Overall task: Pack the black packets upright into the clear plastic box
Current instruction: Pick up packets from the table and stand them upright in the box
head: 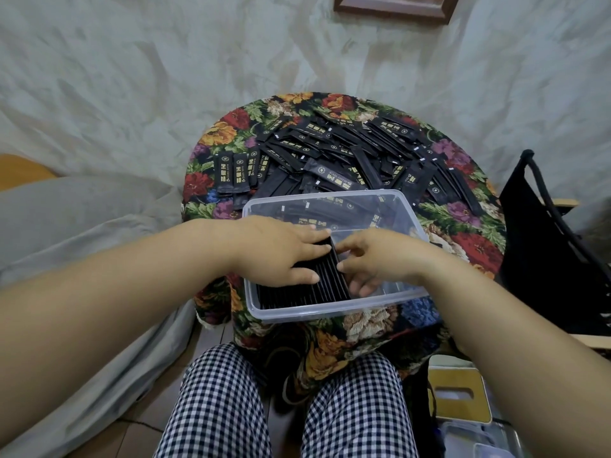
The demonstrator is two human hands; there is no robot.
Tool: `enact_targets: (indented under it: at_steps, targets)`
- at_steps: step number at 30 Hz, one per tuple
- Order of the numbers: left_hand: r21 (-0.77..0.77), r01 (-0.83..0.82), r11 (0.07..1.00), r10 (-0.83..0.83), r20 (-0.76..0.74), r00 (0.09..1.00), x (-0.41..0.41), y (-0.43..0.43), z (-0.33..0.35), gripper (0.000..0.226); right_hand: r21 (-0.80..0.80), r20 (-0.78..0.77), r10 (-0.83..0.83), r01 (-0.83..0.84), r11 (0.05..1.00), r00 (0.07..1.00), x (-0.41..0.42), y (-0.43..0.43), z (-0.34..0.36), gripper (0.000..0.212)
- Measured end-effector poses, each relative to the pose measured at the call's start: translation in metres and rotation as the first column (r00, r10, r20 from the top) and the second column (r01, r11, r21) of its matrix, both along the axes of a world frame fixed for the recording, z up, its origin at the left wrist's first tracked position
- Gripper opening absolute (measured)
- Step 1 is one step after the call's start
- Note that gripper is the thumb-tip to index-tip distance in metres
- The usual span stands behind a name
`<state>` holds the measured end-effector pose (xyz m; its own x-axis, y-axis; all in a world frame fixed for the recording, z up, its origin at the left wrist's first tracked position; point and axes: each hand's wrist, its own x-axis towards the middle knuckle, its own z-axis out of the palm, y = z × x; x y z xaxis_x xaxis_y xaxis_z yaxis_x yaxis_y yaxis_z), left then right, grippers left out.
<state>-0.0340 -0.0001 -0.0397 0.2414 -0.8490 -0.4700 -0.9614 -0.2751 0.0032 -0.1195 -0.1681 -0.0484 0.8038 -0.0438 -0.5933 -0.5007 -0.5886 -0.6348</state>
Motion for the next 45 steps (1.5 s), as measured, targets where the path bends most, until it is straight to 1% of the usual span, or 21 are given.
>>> enact_targets:
  at_steps: [3, 6, 13, 19, 22, 28, 30, 31, 33, 34, 35, 37, 39, 41, 43, 44, 45]
  targets:
    - [-0.003, 0.029, 1.0, -0.029, -0.027, 0.999, -0.01, 0.002, -0.004, 0.064, 0.009, 0.003, -0.007, 0.007, 1.0, 1.0, 0.001, -0.001, -0.002, 0.027]
    - [0.0, 0.007, 1.0, -0.007, -0.015, 1.0, -0.012, 0.004, -0.008, 0.062, 0.039, 0.003, -0.026, 0.026, 0.999, 1.0, 0.001, 0.001, -0.004, 0.017]
    - [-0.047, 0.004, 0.999, -0.004, -0.008, 1.0, -0.011, 0.004, -0.007, 0.059, -0.048, -0.023, 0.11, -0.111, 0.993, 0.994, -0.005, -0.004, 0.002, 0.008]
    - [-0.062, 0.011, 0.998, -0.009, 0.029, 1.0, -0.008, -0.003, -0.008, 0.058, 0.014, -0.027, 0.099, -0.098, 0.995, 0.995, -0.005, -0.005, 0.0, 0.009]
    - [-0.081, -0.004, 0.997, 0.005, 0.006, 1.0, -0.005, -0.003, -0.012, 0.056, 0.013, -0.029, 0.1, -0.1, 0.995, 0.995, -0.005, -0.006, -0.001, 0.011]
    - [-0.102, 0.001, 0.995, -0.001, -0.001, 1.0, -0.004, -0.001, -0.013, 0.055, -0.045, -0.018, 0.116, -0.117, 0.992, 0.993, -0.004, -0.004, 0.001, 0.018]
    - [-0.107, 0.007, 0.994, -0.007, 0.002, 1.0, -0.004, -0.001, -0.013, 0.055, -0.088, -0.012, 0.129, -0.13, 0.988, 0.992, -0.005, -0.004, 0.005, 0.02]
    - [-0.108, 0.01, 0.994, -0.009, 0.005, 1.0, -0.004, -0.001, -0.013, 0.055, -0.128, -0.005, 0.14, -0.139, 0.982, 0.99, -0.006, -0.005, 0.009, 0.022]
    - [-0.106, 0.015, 0.994, -0.014, 0.01, 1.0, -0.004, 0.0, -0.013, 0.054, -0.265, 0.056, 0.181, -0.16, 0.951, 0.982, -0.009, -0.011, 0.023, 0.025]
    - [-0.105, 0.015, 0.994, -0.015, 0.006, 1.0, -0.004, 0.0, -0.013, 0.054, -0.305, 0.125, 0.187, -0.142, 0.942, 0.974, -0.012, -0.016, 0.031, 0.024]
    - [-0.107, 0.014, 0.994, -0.014, 0.001, 1.0, -0.004, 0.0, -0.013, 0.054, -0.29, 0.214, 0.155, -0.089, 0.953, 0.964, -0.014, -0.022, 0.04, 0.02]
    - [-0.107, 0.011, 0.994, -0.012, -0.007, 1.0, -0.004, 0.0, -0.013, 0.053, -0.147, 0.38, -0.002, 0.063, 0.987, 0.925, -0.017, -0.039, 0.054, 0.01]
    - [-0.098, 0.005, 0.995, -0.007, -0.017, 1.0, -0.004, 0.0, -0.013, 0.053, -0.028, 0.505, -0.184, 0.229, 0.973, 0.843, -0.013, -0.065, 0.053, 0.009]
    - [-0.09, 0.001, 0.996, -0.003, -0.02, 1.0, -0.004, 0.0, -0.012, 0.053, 0.031, 0.583, -0.324, 0.378, 0.925, 0.745, -0.004, -0.092, 0.039, 0.009]
    - [-0.089, 0.004, 0.996, -0.005, -0.017, 1.0, -0.004, 0.0, -0.012, 0.053, -0.012, 0.633, -0.393, 0.516, 0.856, 0.667, 0.008, -0.121, 0.016, 0.009]
    - [-0.09, 0.004, 0.996, -0.005, -0.014, 1.0, -0.004, 0.0, -0.013, 0.053, -0.071, 0.638, -0.402, 0.571, 0.818, 0.656, 0.014, -0.134, 0.004, 0.015]
    - [-0.091, 0.006, 0.996, -0.007, -0.008, 1.0, -0.005, 0.0, -0.013, 0.053, -0.135, 0.622, -0.407, 0.604, 0.786, 0.669, 0.02, -0.146, -0.007, 0.026]
